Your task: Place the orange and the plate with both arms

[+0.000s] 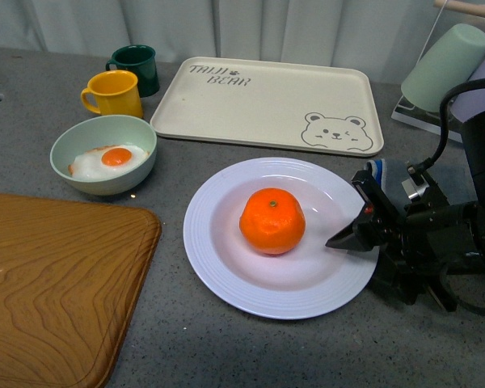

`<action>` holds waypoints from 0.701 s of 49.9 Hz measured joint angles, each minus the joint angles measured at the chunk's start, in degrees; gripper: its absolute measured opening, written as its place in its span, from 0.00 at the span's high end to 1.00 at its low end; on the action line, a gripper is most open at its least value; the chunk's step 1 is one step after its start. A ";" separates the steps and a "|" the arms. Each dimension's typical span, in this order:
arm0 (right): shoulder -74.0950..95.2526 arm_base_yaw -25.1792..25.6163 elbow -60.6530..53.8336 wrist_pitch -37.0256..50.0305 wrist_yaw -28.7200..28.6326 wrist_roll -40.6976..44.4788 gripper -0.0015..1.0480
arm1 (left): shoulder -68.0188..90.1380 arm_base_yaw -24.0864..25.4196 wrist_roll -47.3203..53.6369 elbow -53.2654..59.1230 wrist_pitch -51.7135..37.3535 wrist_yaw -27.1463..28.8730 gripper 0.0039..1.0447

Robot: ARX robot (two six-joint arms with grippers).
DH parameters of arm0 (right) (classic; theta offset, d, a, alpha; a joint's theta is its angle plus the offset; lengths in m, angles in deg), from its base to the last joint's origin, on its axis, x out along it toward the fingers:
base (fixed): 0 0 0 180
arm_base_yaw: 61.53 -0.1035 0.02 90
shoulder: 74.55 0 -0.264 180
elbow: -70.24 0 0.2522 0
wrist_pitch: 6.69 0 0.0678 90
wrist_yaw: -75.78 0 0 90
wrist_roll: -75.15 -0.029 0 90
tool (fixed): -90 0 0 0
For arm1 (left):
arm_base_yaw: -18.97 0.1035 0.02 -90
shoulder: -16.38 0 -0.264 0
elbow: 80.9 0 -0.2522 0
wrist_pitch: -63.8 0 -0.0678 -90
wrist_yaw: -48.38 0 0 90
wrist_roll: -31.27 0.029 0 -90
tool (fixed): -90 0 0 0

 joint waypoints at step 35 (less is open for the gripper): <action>-2.43 2.38 -1.44 15.12 0.68 -1.95 0.96 | 0.00 0.00 0.00 0.00 0.00 0.00 0.06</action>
